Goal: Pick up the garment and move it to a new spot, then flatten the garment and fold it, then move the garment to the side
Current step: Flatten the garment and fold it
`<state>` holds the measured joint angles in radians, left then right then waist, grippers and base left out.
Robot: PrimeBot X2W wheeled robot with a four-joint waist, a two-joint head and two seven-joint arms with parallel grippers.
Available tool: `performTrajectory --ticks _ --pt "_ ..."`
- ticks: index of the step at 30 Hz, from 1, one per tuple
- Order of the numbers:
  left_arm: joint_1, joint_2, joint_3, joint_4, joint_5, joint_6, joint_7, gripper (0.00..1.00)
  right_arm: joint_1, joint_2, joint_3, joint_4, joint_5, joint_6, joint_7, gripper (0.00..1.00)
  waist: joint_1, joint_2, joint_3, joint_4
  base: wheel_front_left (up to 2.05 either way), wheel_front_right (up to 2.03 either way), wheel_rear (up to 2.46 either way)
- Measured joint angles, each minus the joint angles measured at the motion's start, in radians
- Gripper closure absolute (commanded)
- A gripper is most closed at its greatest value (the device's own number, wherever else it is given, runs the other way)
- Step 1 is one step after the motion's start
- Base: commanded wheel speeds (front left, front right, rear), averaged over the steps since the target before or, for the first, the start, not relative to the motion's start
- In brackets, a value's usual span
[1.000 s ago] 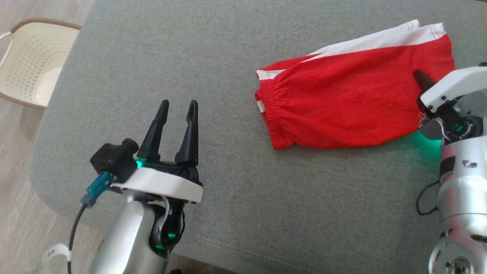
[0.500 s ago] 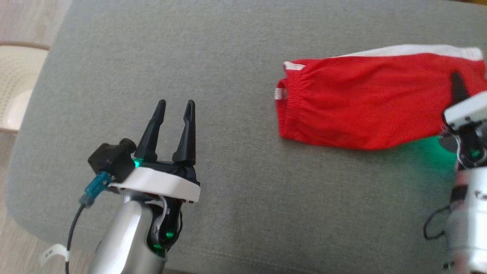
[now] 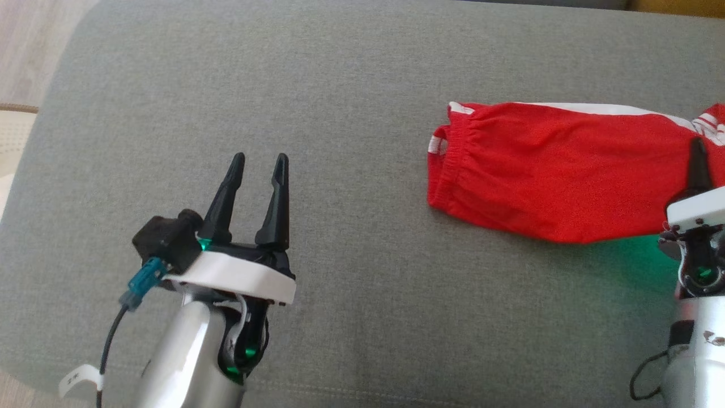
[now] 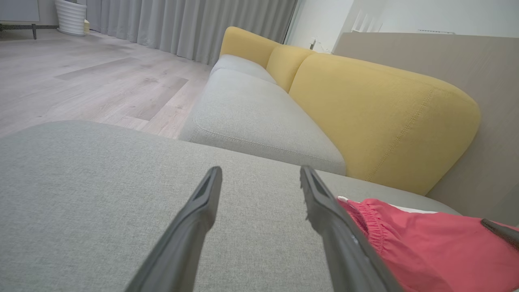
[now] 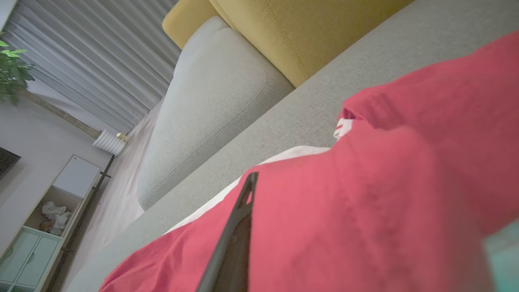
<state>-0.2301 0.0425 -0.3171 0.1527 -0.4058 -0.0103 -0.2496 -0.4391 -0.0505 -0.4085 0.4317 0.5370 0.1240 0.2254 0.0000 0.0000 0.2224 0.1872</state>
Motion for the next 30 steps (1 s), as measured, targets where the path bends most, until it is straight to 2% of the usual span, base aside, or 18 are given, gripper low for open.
performTrajectory --ticks 7,21,30 --pt "0.004 0.000 -0.005 0.015 0.001 -0.007 0.000 0.00 -0.019 0.000 0.032 0.006 0.010 0.000 -0.043 1.00 0.0000 0.0000 -0.014 0.031 0.00 0.00 0.00" --pt "0.046 0.000 0.009 0.024 0.001 -0.006 0.000 0.00 0.015 0.000 0.334 -0.049 0.045 0.000 -0.113 1.00 0.0000 0.0000 -0.070 0.086 0.00 0.00 0.00" --pt "0.064 0.000 0.009 0.022 0.001 0.003 0.000 0.00 0.032 -0.029 0.505 -0.011 0.021 0.000 -0.134 1.00 0.0000 0.0000 -0.074 0.093 0.00 0.00 0.00"
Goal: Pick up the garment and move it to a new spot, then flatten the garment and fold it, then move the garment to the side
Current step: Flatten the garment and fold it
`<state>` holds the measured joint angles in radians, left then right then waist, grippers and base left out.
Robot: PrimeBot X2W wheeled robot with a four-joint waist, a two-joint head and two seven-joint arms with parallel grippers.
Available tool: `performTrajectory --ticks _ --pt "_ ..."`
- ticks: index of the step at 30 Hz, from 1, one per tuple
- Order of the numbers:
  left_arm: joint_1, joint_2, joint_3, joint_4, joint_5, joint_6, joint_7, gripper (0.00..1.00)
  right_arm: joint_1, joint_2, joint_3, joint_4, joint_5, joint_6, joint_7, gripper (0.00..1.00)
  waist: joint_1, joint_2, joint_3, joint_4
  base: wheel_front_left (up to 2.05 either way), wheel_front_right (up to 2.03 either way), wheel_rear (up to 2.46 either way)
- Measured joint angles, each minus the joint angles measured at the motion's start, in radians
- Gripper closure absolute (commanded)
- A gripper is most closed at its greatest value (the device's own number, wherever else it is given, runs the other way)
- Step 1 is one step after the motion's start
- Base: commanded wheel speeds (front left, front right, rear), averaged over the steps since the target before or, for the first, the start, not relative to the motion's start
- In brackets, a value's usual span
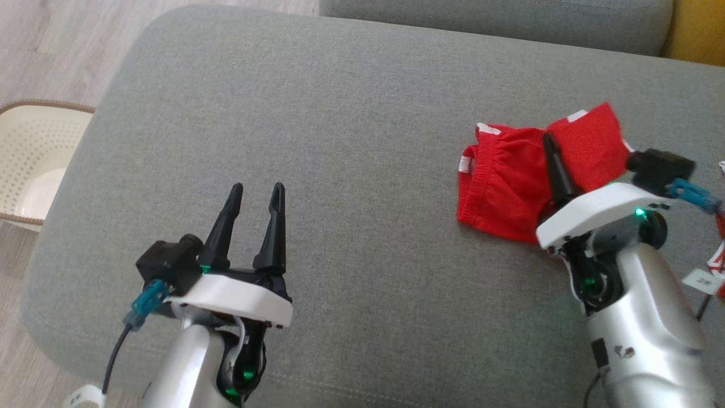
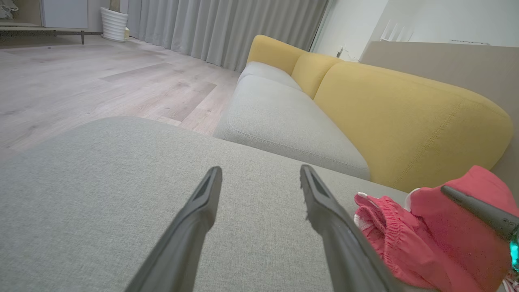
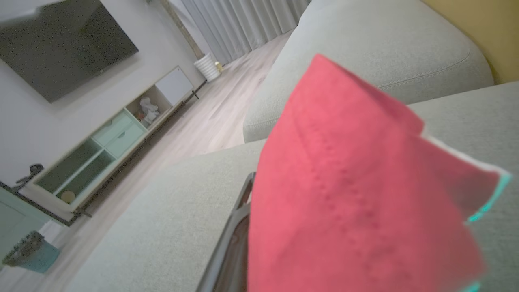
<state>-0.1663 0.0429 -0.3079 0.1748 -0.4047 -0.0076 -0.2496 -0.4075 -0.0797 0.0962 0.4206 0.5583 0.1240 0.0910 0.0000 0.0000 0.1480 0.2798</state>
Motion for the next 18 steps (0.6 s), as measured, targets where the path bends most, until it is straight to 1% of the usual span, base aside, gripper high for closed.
performTrajectory --ticks 5,9,12,13,14,15,16,18 --pt "0.000 0.000 -0.004 -0.001 -0.001 0.000 0.000 0.00 -0.052 -0.038 0.089 0.080 -0.081 0.000 -0.042 1.00 0.0000 0.0000 0.012 0.009 0.00 0.00 0.00" --pt "-0.001 0.000 -0.010 -0.001 -0.002 0.000 0.000 0.00 -0.128 -0.077 0.177 0.153 -0.191 0.000 -0.076 1.00 0.0000 0.0000 0.027 0.023 0.00 0.00 0.00" --pt "-0.001 0.000 -0.018 -0.001 -0.003 0.000 0.000 0.00 -0.179 -0.103 0.266 0.197 -0.274 0.000 -0.093 1.00 0.0000 0.0000 0.037 0.036 0.00 0.00 0.00" --pt "-0.001 0.000 -0.022 0.000 -0.008 0.002 0.000 0.00 -0.206 -0.116 0.342 0.231 -0.333 0.000 -0.091 0.79 0.0000 0.0000 0.041 0.045 0.00 0.00 0.00" --pt "-0.001 0.000 -0.022 0.000 -0.008 0.002 0.000 0.00 -0.206 -0.116 0.342 0.231 -0.333 0.000 -0.091 0.25 0.0000 0.0000 0.041 0.045 0.00 0.00 0.00" --pt "-0.001 0.000 -0.023 0.001 -0.012 0.003 0.000 0.00 -0.218 -0.123 0.376 0.253 -0.366 0.000 -0.090 0.00 0.0000 0.0000 0.042 0.049 0.00 0.00 0.00" --pt "-0.002 0.000 -0.023 0.003 -0.012 0.004 0.000 0.00 -0.226 -0.128 0.400 0.271 -0.393 0.000 -0.089 0.00 0.0000 0.0000 0.042 0.052 0.00 0.00 0.00" --pt "-0.002 0.000 -0.026 0.006 -0.012 0.004 0.000 0.00 -0.239 -0.132 0.438 0.309 -0.413 0.000 -0.082 0.00 0.0000 0.0000 0.041 0.058 0.00 0.00 0.00"
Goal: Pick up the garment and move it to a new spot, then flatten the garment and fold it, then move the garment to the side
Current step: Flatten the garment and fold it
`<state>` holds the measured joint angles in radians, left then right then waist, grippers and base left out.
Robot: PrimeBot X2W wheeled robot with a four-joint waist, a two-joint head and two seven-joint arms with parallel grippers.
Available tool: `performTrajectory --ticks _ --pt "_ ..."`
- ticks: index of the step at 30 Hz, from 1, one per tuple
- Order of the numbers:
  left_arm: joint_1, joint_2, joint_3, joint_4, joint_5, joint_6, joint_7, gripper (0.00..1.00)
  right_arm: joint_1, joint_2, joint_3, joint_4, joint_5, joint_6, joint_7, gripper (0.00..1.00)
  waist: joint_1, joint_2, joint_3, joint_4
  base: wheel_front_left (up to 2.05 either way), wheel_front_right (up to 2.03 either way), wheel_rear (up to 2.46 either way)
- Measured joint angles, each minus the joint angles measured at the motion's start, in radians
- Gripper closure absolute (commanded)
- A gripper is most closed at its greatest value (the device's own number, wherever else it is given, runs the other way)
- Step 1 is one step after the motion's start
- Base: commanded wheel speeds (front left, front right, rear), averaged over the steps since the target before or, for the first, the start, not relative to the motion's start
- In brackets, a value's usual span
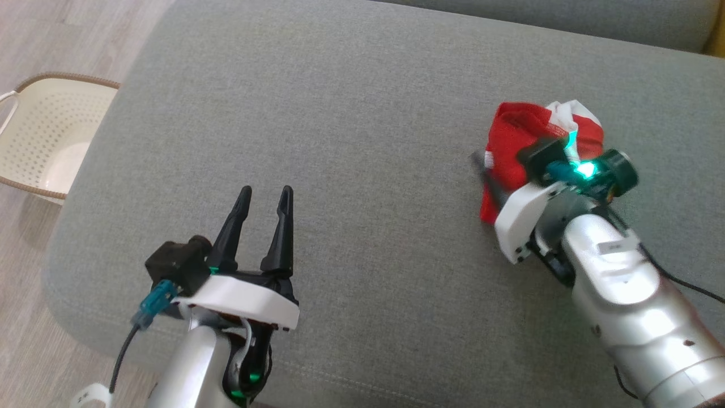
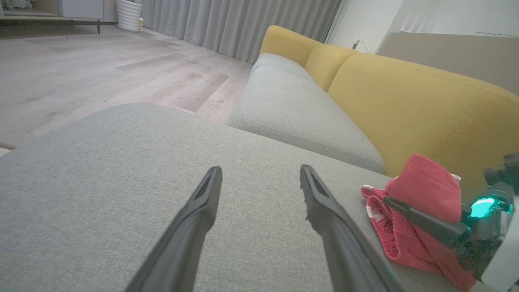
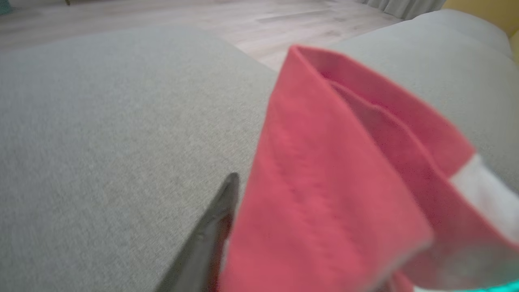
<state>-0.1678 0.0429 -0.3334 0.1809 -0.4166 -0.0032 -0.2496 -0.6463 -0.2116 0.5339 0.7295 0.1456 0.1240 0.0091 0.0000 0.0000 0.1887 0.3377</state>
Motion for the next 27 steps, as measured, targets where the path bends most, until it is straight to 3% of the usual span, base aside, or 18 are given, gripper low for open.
performTrajectory --ticks 4,10,19,27 --pt "0.000 0.000 -0.003 0.001 0.000 0.005 0.000 0.00 -0.023 -0.002 0.065 0.051 -0.043 0.000 0.000 0.00 0.0000 0.0000 -0.006 0.006 0.00 0.00 0.00" --pt "0.000 0.000 -0.003 0.002 0.000 0.009 0.000 0.00 -0.045 0.015 0.085 0.112 -0.051 0.000 -0.004 0.00 0.0000 0.0000 -0.013 -0.001 0.00 0.00 0.00" --pt "0.000 0.000 0.024 0.005 0.000 0.012 0.000 0.00 -0.041 0.082 0.065 0.152 0.044 0.000 0.000 0.00 0.0000 0.0000 -0.029 -0.050 0.00 0.00 0.00" --pt "0.001 0.000 0.058 0.003 0.017 0.006 0.000 0.00 0.017 0.111 0.050 0.101 0.101 0.000 0.030 0.00 0.0000 0.0000 -0.047 -0.119 0.00 0.00 0.00"
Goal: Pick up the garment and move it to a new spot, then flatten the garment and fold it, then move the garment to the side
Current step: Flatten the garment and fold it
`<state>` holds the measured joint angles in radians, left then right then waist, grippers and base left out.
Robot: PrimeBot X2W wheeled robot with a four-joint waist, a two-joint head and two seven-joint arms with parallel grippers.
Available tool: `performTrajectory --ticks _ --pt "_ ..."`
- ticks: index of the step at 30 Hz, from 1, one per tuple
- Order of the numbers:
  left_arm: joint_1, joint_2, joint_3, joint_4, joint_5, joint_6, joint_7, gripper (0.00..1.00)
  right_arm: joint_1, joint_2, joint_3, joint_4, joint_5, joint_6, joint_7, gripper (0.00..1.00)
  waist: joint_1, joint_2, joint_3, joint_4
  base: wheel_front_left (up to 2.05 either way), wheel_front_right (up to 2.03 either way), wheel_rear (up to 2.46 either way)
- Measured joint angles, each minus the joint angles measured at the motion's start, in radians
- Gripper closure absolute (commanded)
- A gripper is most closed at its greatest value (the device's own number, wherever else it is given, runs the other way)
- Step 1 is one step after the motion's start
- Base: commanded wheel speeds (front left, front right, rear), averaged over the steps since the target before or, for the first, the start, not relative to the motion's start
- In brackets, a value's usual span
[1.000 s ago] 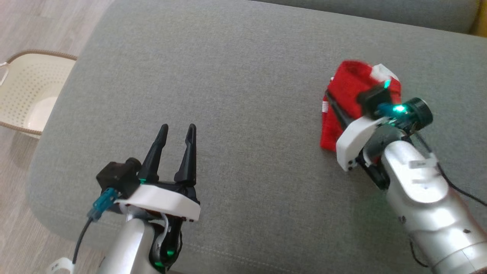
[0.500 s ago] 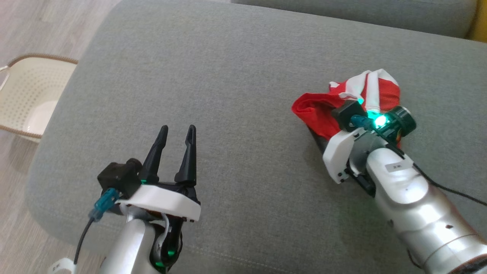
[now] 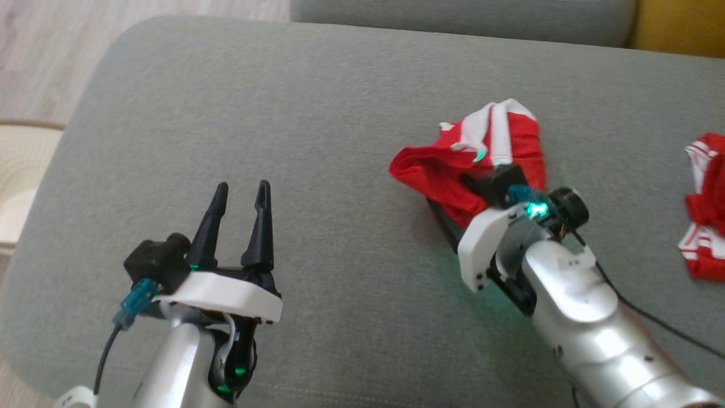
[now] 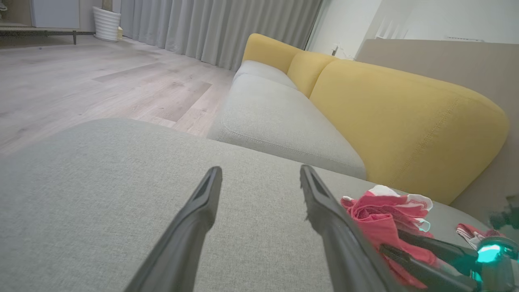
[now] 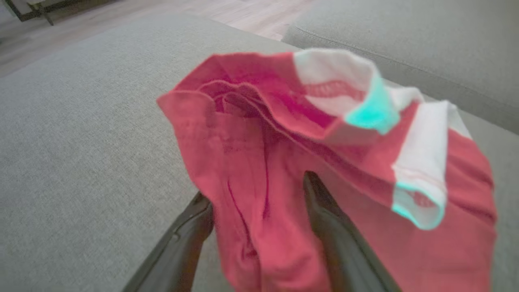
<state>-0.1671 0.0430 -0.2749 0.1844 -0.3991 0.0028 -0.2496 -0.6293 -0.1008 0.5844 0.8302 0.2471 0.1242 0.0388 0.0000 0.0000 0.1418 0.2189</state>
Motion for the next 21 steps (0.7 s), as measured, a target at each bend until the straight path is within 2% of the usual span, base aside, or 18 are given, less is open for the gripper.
performTrajectory --ticks 10,15,21 --pt "0.000 0.000 0.036 -0.007 0.037 -0.016 0.000 0.00 0.148 0.007 -0.089 -0.174 0.045 0.000 0.006 0.00 0.0000 0.0000 -0.038 -0.087 0.00 0.00 0.00" --pt "0.001 0.000 0.058 -0.024 0.037 -0.022 0.000 0.00 0.244 -0.005 -0.176 -0.318 0.042 0.000 -0.013 0.00 0.0000 0.0000 -0.058 -0.131 0.00 0.00 0.00" --pt "0.001 0.000 0.059 -0.051 0.037 -0.030 0.000 0.00 0.369 -0.018 -0.326 -0.493 0.009 0.000 -0.082 0.00 0.0000 0.0000 -0.066 -0.171 0.00 0.00 0.00"
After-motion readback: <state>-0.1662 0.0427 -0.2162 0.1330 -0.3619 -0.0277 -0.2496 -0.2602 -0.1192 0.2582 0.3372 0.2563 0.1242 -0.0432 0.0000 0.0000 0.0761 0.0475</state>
